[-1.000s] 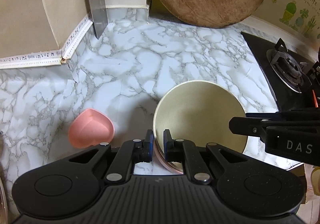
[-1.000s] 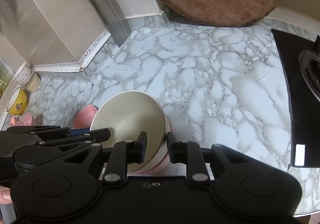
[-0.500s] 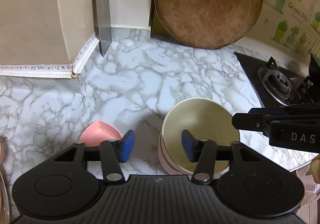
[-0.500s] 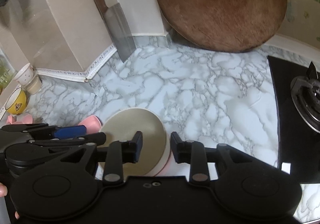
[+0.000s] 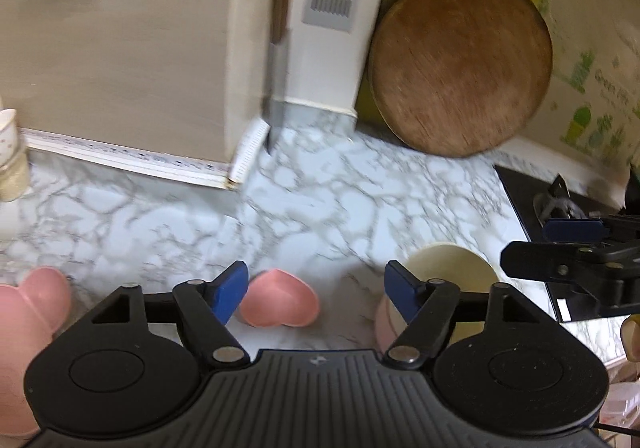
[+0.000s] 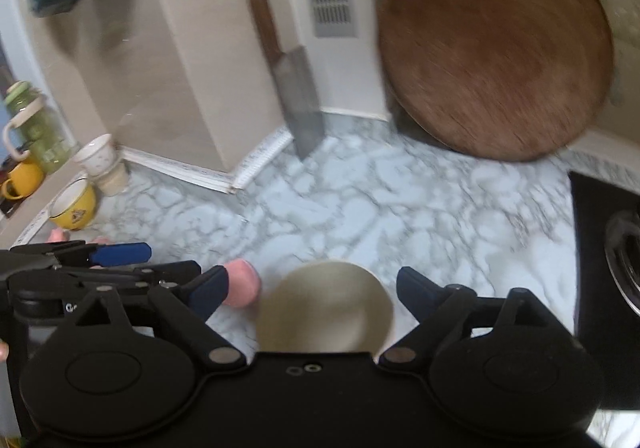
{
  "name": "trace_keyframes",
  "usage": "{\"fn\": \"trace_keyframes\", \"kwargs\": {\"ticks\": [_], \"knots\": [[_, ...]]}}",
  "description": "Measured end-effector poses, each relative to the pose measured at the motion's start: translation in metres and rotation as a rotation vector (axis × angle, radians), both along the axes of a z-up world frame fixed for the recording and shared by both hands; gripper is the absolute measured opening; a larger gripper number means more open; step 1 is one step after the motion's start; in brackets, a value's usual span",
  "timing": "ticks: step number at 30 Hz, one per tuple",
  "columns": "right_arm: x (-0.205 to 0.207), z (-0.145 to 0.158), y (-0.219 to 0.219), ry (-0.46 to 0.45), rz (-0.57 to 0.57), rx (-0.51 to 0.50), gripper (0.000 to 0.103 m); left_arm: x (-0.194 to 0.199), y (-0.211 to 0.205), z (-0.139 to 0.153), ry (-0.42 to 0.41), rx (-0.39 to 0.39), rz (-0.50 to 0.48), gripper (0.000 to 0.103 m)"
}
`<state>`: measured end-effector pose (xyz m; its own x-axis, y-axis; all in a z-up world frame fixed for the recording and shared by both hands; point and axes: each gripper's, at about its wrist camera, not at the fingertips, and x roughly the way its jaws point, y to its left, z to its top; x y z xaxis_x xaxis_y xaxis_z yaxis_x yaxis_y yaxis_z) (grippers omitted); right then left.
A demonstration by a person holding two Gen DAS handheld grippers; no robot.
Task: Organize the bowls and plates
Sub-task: 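Open both grippers and move them toward the pink heart-shaped dish, then close both grippers on the rim of the pink heart dish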
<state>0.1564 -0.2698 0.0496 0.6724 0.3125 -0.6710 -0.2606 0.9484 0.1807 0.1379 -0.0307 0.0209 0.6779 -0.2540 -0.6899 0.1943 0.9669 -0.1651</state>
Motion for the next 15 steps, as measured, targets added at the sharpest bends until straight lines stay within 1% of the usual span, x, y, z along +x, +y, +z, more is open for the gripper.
{"fn": "trace_keyframes", "kwargs": {"ticks": [1,3,6,8,9,10,13,15], "knots": [[0.001,0.002,0.004,-0.004,0.012,0.001,0.099,-0.001,0.005,0.001,-0.005,-0.005,0.008,0.082],[0.005,0.005,0.012,-0.009,0.042,0.012,0.099,-0.001,0.014,0.004,-0.014,-0.005,0.026,0.085],[0.012,0.007,0.024,0.003,0.072,0.023,0.1,0.0,0.027,0.005,-0.02,-0.007,0.052,0.086],[0.018,0.005,0.032,0.019,0.079,0.027,0.1,0.002,0.034,0.003,-0.013,-0.013,0.068,0.093],[0.023,0.004,0.037,0.027,0.088,0.028,0.1,0.004,0.038,0.001,-0.006,-0.019,0.072,0.099],[0.027,0.002,0.041,0.037,0.094,0.026,0.1,0.006,0.041,-0.002,0.004,-0.025,0.08,0.102],[0.042,-0.006,0.049,0.081,0.1,0.039,0.1,0.014,0.051,-0.012,0.045,-0.046,0.1,0.102],[0.054,-0.013,0.053,0.13,0.102,0.066,0.1,0.02,0.057,-0.022,0.07,-0.045,0.126,0.102]]}}
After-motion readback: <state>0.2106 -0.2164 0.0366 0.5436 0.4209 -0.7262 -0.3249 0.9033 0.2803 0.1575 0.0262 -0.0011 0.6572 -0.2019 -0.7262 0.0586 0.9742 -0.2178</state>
